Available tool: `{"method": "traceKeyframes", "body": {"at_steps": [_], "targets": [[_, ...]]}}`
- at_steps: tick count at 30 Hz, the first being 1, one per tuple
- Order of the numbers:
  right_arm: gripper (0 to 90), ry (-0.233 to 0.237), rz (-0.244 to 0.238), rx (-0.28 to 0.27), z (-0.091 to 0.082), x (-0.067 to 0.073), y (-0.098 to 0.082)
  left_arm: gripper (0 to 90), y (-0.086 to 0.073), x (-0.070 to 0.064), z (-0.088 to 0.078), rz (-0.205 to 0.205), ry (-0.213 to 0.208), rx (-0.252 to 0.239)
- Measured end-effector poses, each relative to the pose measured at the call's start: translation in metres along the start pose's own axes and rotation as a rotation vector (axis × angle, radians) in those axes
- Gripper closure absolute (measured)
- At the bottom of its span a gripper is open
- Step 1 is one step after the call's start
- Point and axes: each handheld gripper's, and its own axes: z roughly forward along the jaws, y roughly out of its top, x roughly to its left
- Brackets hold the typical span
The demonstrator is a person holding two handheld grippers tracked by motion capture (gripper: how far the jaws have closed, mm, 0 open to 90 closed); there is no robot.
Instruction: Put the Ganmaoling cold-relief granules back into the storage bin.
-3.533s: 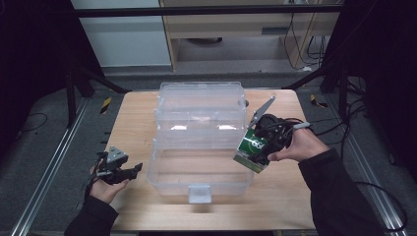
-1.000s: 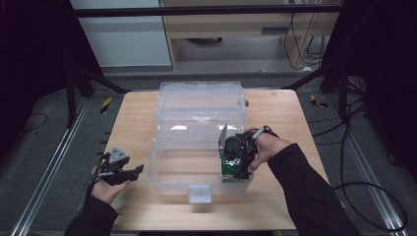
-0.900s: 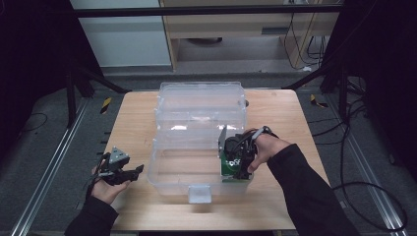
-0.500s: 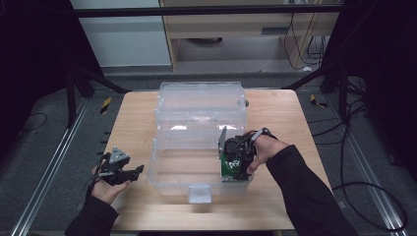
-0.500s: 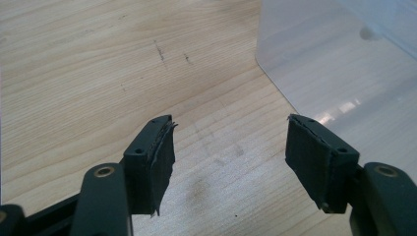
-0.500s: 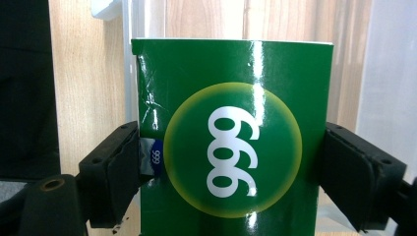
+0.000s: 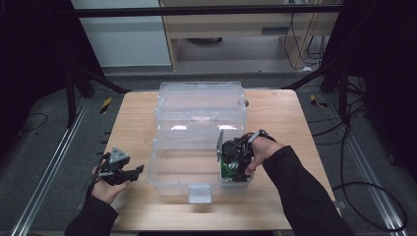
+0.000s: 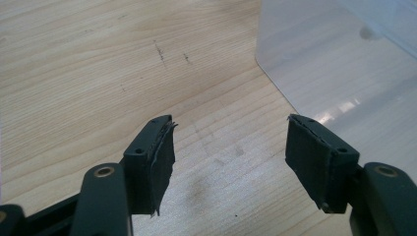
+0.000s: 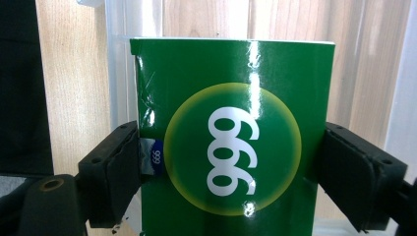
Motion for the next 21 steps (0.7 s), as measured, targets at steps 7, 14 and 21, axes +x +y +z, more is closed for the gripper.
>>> {"method": "traceKeyframes", "body": {"at_steps": [7,14,21], "targets": [[16.5,-0.01,0.002,0.011,0.0016,0.0016,0.0005,34.5,0.0,-0.0002,0.0,0.001,0.0,0.0],[16.1,-0.013,0.012,0.02,0.0017,0.0019,0.0016,34.5,0.0,-0.0002,0.0001,0.001,-0.001,0.001],[15.0,-0.01,0.026,0.025,0.0005,0.002,0.0016,34.5,-0.0001,-0.0002,0.0002,0.001,-0.001,0.002]]}}
